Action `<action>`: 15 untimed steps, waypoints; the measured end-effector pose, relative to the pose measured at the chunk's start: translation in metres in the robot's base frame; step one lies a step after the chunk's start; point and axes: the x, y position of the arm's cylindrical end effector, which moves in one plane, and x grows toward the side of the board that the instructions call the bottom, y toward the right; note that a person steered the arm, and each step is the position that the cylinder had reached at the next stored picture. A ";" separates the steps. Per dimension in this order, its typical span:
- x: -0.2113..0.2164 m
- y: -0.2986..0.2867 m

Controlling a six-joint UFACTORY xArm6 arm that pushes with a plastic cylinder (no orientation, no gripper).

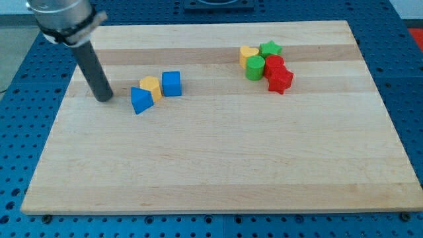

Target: Place blue blocks horizontal to the red star

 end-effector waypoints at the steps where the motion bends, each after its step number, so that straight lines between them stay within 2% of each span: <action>1: 0.017 0.064; 2: 0.022 0.126; 4: 0.023 0.107; 6: 0.026 0.191; 7: 0.038 0.191; 8: 0.041 0.166; 9: 0.034 0.129; 10: 0.008 0.141; 12: -0.006 0.242; 13: -0.003 0.231; 14: 0.003 0.184; 15: 0.001 0.177</action>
